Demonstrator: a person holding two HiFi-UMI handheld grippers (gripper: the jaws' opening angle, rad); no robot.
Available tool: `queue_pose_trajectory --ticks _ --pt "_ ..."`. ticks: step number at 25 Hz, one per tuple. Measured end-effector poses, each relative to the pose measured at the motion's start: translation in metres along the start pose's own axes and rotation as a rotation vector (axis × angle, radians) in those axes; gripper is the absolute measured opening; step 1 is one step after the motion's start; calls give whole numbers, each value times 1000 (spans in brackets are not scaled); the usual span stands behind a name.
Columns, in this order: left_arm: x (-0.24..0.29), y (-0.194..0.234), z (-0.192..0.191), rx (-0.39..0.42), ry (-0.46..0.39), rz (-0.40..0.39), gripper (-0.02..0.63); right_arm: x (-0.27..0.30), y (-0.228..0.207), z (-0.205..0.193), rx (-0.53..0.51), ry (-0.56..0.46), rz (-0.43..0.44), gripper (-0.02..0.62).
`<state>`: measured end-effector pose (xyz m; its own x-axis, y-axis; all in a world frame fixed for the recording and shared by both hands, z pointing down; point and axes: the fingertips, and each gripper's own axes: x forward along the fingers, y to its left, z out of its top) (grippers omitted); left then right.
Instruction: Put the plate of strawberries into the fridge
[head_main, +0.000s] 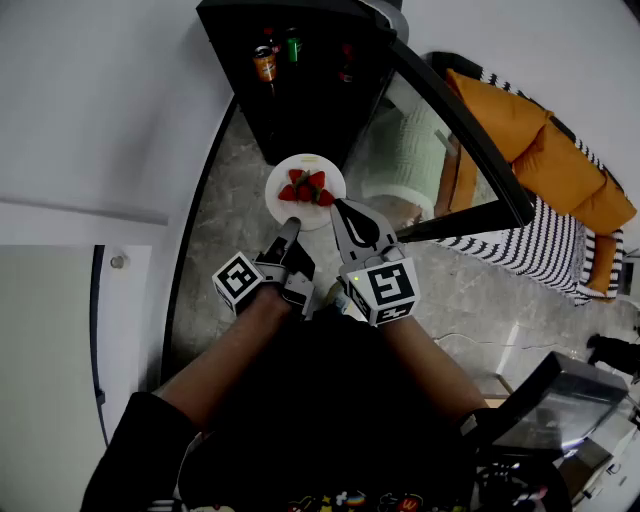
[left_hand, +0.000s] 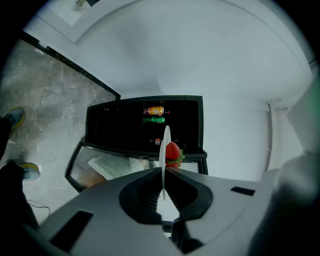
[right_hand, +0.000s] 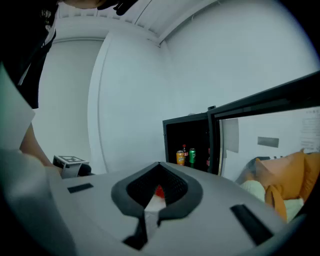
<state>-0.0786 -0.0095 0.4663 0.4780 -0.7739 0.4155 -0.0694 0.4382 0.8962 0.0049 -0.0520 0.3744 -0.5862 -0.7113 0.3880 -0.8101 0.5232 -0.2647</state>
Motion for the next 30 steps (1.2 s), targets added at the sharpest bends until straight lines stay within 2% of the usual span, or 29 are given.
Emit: queue_pose_trajectory --ticks 6,10,13,18,25,30 --pt "11 3 -16 -6 -27 -3 15 -11 -12 -7 -9 -6 36 5" --pt "17 3 -29 -4 -71 -12 15 -25 -14 -11 -44 -21 97 5" --pt "22 0 -34 2 -98 -6 15 -29 -24 -14 -42 -20 106 5" --pt "23 -3 -22 12 -105 -18 15 -22 -19 -14 -9 -12 105 5" --pt "26 1 7 1 -97 -4 15 4 -12 -19 -49 14 101 5" --pt "2 -4 1 -9 -91 5 15 -11 6 -9 -52 23 95 5"
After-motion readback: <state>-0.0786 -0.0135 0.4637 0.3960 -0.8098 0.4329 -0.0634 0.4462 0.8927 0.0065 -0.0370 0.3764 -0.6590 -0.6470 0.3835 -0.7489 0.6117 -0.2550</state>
